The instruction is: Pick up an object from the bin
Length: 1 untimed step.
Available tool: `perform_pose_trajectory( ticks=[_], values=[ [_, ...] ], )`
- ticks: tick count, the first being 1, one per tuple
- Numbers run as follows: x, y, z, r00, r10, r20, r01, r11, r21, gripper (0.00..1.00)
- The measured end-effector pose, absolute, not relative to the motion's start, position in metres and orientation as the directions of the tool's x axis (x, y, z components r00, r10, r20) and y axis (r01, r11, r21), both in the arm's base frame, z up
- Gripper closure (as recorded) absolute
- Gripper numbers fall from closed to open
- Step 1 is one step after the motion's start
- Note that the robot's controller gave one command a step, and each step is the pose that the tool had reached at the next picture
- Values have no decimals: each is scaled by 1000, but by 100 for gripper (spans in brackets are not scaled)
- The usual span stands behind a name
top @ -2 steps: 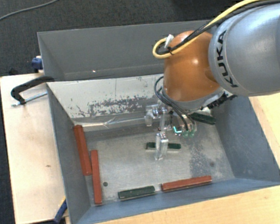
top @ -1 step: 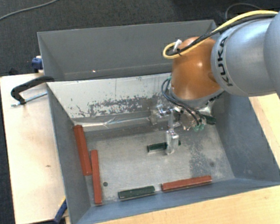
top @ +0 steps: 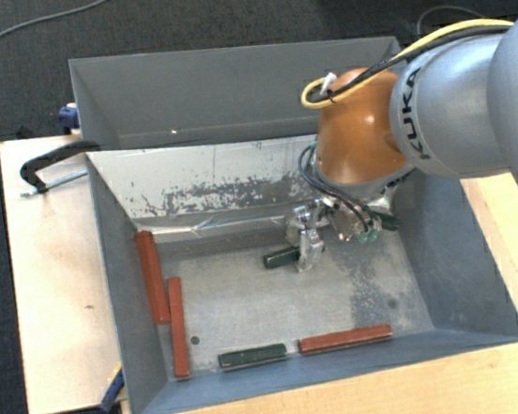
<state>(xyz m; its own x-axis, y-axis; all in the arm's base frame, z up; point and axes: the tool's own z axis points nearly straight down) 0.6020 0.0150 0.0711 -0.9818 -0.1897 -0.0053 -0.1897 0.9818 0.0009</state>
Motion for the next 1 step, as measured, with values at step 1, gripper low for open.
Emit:
perform_pose_trajectory(
  ticks=[1],
  values=[
    [602,15,71,-982,-190,-5,-190,982,1,0]
  ],
)
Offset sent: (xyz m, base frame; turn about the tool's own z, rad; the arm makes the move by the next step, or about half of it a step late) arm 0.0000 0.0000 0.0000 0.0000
